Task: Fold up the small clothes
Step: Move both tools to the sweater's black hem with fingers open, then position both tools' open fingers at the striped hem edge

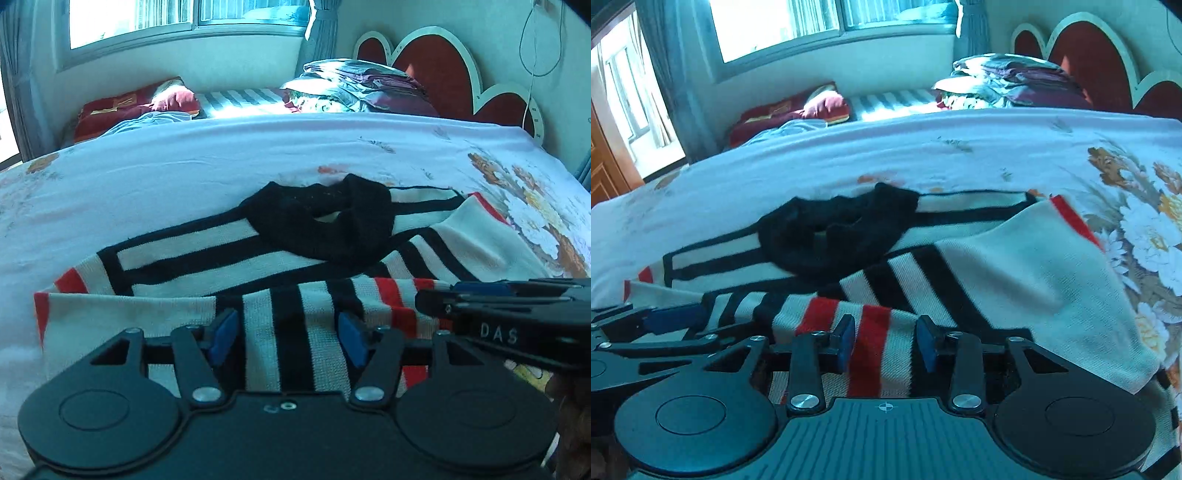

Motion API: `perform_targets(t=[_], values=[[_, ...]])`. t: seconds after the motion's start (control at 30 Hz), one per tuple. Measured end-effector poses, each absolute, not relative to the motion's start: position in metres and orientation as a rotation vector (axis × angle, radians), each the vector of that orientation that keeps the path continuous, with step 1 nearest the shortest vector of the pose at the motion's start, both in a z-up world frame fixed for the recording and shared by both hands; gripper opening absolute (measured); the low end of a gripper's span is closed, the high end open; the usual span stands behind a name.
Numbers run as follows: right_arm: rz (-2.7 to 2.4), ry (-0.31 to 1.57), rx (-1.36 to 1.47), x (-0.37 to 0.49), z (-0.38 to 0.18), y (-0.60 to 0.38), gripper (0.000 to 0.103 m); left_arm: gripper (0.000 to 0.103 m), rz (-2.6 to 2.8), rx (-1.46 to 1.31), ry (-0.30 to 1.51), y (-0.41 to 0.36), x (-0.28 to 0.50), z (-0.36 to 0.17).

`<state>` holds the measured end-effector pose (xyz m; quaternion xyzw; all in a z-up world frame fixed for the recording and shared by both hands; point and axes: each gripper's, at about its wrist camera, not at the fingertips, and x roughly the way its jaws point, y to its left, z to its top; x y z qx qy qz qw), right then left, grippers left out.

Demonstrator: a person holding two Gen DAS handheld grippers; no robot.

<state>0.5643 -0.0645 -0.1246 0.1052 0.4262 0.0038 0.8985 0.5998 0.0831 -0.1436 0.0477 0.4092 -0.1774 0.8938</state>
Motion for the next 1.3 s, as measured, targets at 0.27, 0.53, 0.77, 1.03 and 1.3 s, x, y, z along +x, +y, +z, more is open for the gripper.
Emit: perform_targets(t=[0.27, 0.53, 0.77, 1.03, 1.3], values=[[-0.159, 0.870, 0.101, 0.549, -0.140, -0.125, 0.065, 0.062, -0.202, 0.096, 0.832, 0.170, 0.611, -0.145], [-0.068, 0.782, 0.163, 0.539, -0.111, -0.108, 0.056, 0.069, -0.312, 0.074, 0.747, 0.104, 0.585, -0.113], [0.037, 0.853, 0.175, 0.545, -0.131, -0.079, 0.028, 0.069, -0.289, 0.119, 0.855, 0.049, 0.584, -0.152], [0.102, 0.843, 0.160, 0.540, -0.125, -0.079, 0.027, 0.058, -0.314, 0.099, 0.822, 0.054, 0.581, -0.140], [0.099, 0.876, 0.082, 0.544, -0.129, -0.077, 0.027, 0.068, -0.303, 0.170, 0.841, 0.059, 0.585, -0.148]])
